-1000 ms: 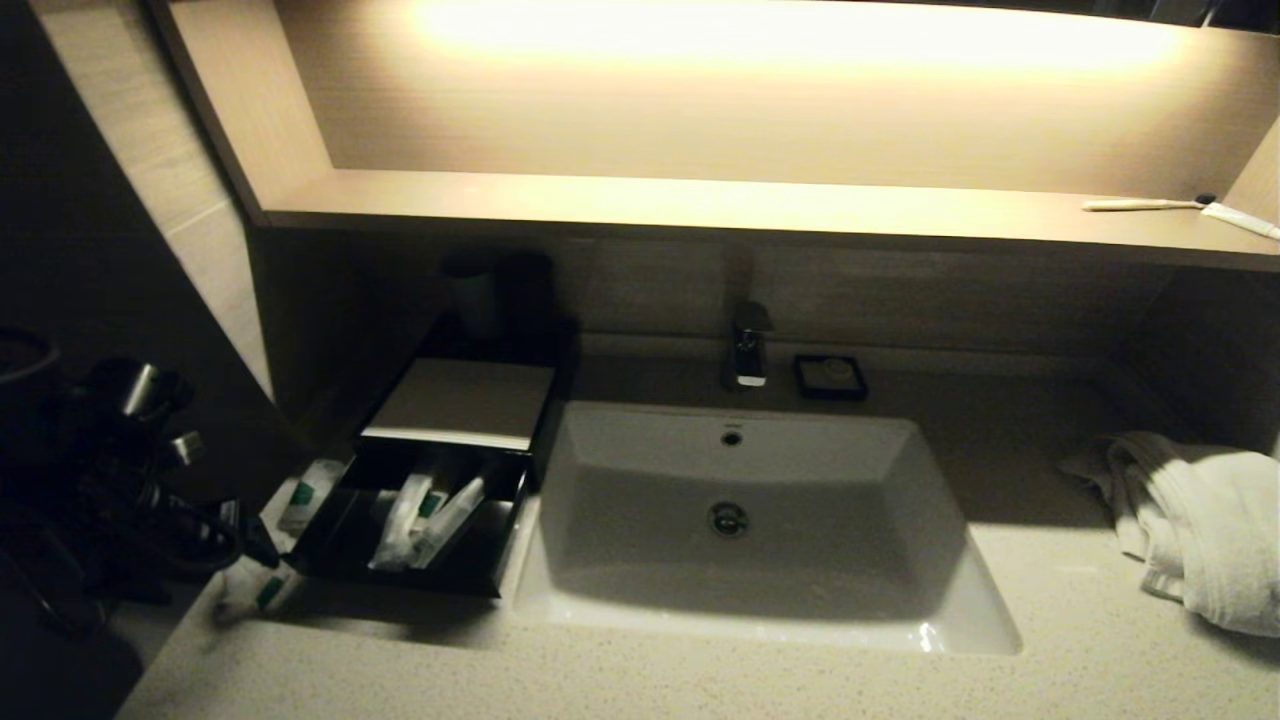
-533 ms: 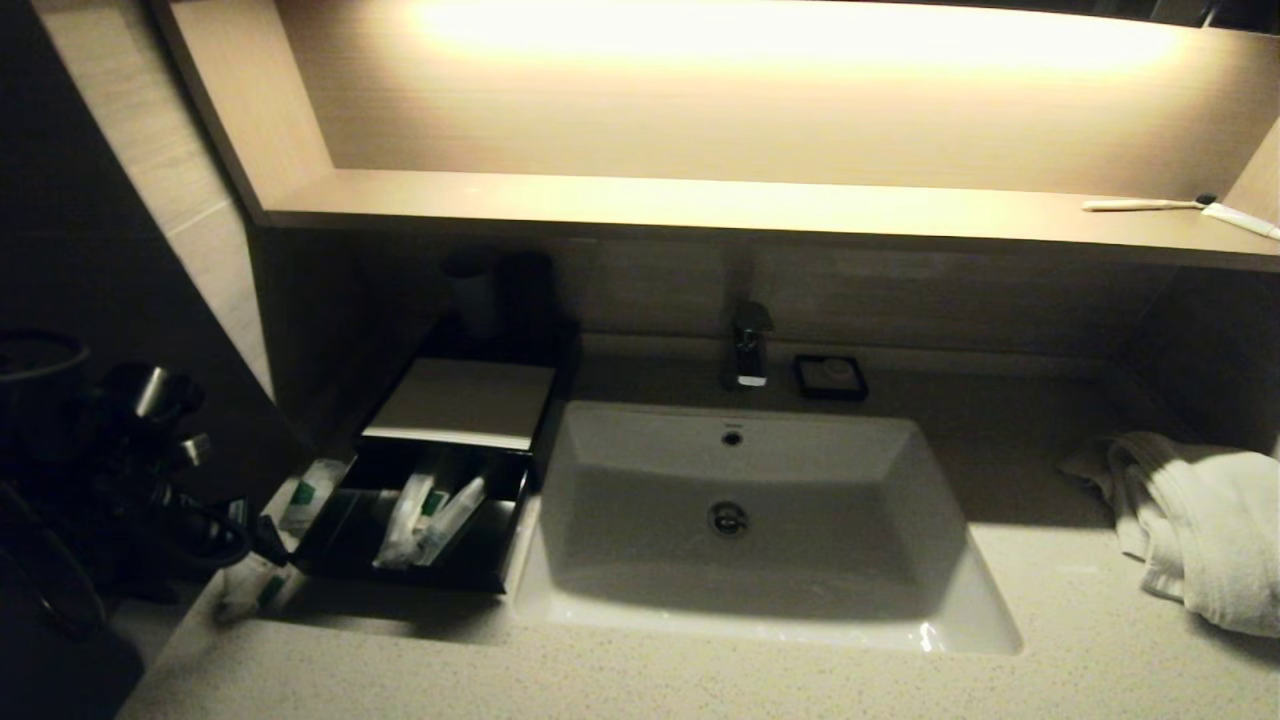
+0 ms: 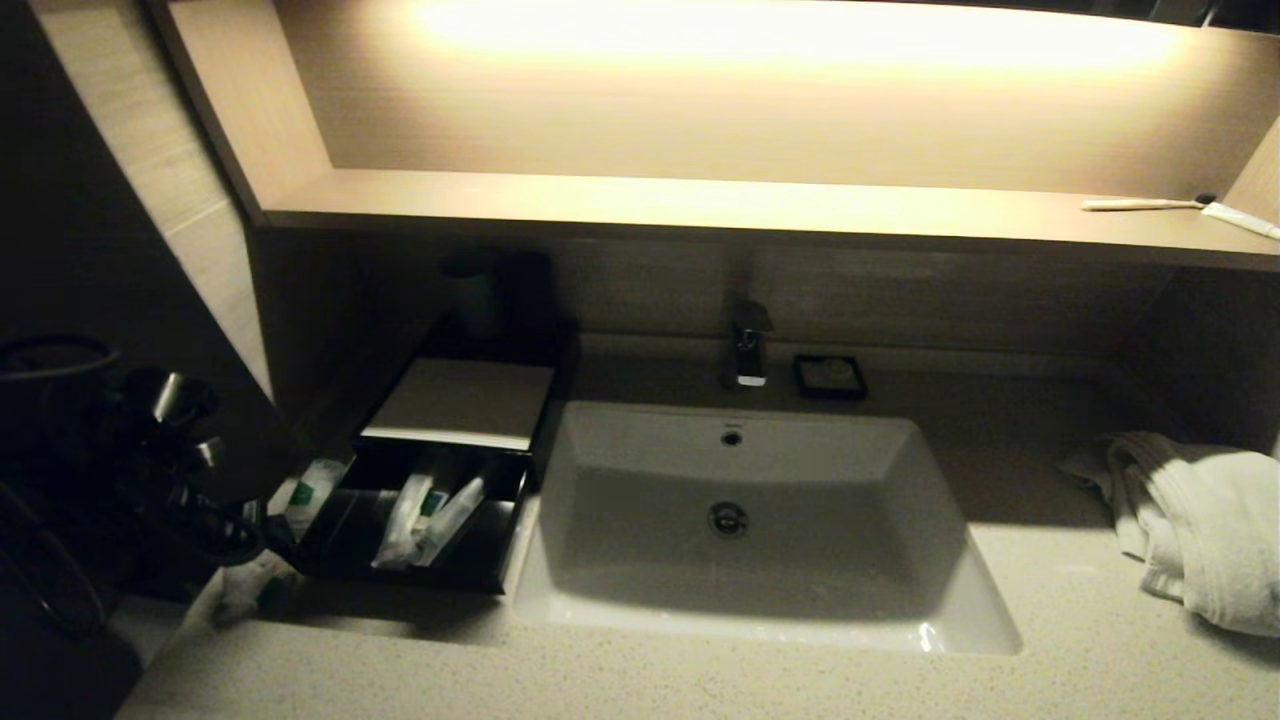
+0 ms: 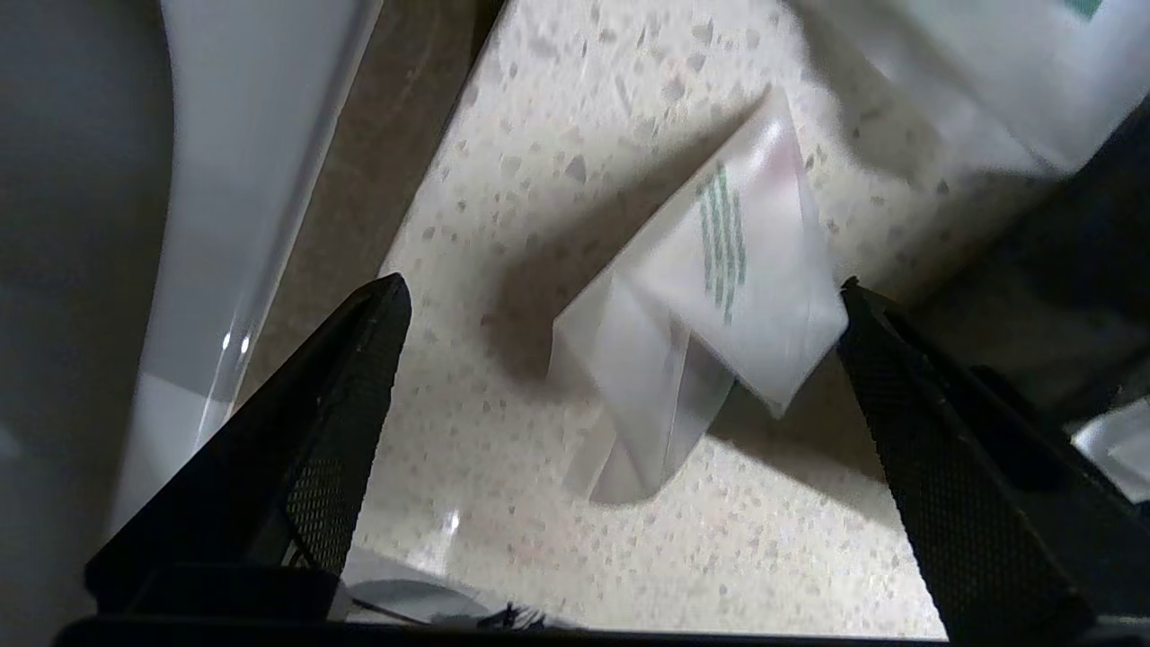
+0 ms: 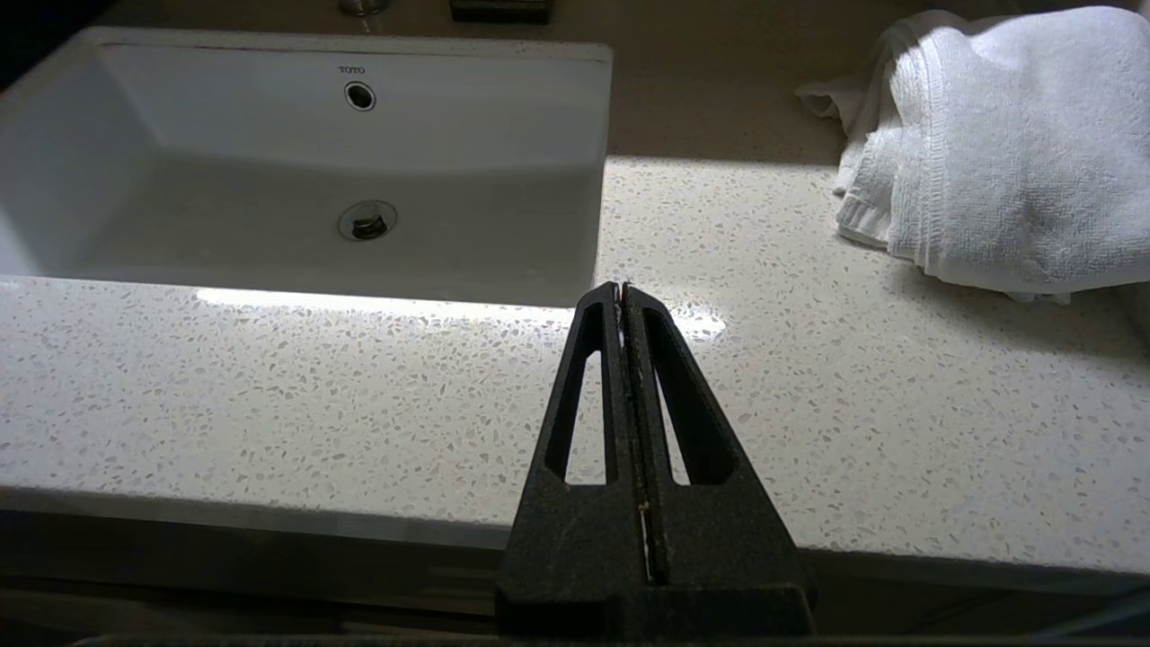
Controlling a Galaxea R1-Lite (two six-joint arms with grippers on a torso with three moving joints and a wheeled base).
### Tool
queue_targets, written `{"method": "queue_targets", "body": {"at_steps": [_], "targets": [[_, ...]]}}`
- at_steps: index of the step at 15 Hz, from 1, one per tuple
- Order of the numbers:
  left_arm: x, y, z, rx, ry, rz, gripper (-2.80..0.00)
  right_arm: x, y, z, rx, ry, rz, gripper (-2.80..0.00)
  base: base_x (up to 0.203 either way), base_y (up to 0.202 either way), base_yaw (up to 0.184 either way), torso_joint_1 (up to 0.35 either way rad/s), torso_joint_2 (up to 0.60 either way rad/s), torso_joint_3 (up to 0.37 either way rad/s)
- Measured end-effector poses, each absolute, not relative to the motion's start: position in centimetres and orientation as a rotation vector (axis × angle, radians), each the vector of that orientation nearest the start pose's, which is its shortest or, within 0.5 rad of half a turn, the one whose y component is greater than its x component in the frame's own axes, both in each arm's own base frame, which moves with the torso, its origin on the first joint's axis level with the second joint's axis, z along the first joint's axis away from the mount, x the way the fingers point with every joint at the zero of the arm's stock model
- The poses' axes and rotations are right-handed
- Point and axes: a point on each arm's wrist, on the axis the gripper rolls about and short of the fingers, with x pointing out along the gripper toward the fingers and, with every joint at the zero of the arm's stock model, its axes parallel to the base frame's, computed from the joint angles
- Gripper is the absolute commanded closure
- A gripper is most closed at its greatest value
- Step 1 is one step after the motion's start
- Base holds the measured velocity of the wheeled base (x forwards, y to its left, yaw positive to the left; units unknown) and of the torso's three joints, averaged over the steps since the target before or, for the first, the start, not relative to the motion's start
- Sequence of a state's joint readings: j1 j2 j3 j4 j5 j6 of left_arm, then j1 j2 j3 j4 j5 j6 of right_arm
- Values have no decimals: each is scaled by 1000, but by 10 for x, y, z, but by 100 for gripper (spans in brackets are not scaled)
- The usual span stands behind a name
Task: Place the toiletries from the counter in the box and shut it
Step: Pick up the bathroom toiletry
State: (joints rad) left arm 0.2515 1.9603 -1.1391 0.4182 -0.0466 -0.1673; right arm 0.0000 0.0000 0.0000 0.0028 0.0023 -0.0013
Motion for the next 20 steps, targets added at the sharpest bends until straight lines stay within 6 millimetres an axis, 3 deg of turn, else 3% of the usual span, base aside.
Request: {"method": "queue_targets", "body": {"at_steps": [3,4,14,20], "targets": [[313,80,102,-332,1212,282,-280,-23,0,75,-1,3,2,0,0,0,0,0,0,0],[314,80,101,-332,1206,282,0,-23,0,75,-1,3,3,0,0,0,0,0,0,0],[320,89,99,-346,1187,299,0,-23,0,75,-1,3,3,0,0,0,0,0,0,0],[311,88,126,-356,1103,281,0,-23,0,75,-1,3,3,0,0,0,0,0,0,0]]}}
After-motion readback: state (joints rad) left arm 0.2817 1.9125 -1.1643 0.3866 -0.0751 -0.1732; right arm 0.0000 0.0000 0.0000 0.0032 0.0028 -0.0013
